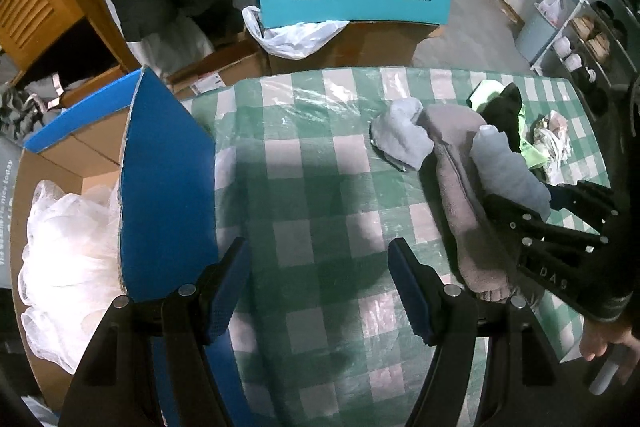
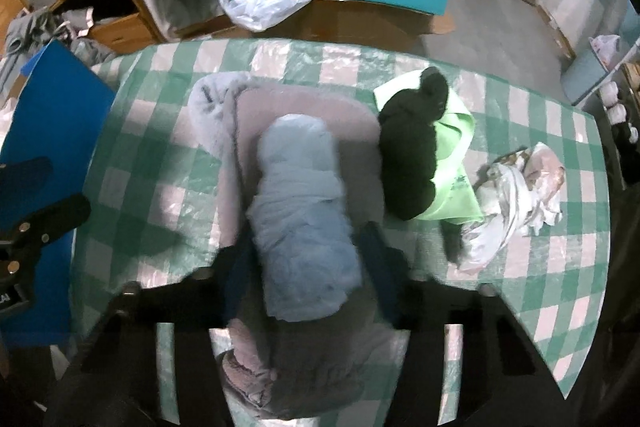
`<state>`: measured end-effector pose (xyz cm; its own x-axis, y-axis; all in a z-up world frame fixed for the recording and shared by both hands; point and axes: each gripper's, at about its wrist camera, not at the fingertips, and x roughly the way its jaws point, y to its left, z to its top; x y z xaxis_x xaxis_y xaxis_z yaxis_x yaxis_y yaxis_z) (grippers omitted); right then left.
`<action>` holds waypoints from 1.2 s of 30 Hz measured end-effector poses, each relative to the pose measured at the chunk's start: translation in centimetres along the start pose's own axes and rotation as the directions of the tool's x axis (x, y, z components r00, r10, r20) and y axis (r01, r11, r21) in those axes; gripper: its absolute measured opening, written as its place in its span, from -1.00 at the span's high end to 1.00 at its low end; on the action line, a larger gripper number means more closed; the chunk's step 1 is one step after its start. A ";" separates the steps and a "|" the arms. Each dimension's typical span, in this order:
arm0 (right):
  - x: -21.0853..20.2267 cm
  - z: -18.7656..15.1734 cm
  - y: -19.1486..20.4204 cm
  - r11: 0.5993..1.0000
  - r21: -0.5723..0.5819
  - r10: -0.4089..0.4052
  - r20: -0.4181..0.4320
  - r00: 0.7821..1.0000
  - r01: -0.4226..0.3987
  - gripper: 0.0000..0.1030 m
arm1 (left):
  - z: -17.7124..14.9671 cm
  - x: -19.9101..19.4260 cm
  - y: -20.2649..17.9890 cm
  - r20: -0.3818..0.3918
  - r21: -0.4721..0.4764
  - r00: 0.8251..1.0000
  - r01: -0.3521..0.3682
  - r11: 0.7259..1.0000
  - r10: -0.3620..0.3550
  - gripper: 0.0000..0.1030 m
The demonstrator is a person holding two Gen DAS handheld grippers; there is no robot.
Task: Organize soft objects
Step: 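Move the left tool to the grey fleece while the right tool grasps the light-blue rolled cloth, then grasp the grey fleece garment with the left tool and lift it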
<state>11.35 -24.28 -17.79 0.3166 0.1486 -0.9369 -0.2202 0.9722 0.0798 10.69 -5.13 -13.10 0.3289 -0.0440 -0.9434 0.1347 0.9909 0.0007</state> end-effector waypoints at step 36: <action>-4.8 -5.5 -8.7 0.989 0.150 0.006 0.078 0.997 -0.017 0.26 | 0.9 4.3 -9.6 -0.095 -0.101 0.977 0.182 0.978 -0.191 -0.69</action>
<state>6.71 -34.45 -15.87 0.3867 0.1678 -0.9068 -0.0847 0.9856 0.1462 11.64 -14.99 -16.90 0.2063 -0.2205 -0.9533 0.0974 0.9741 -0.2042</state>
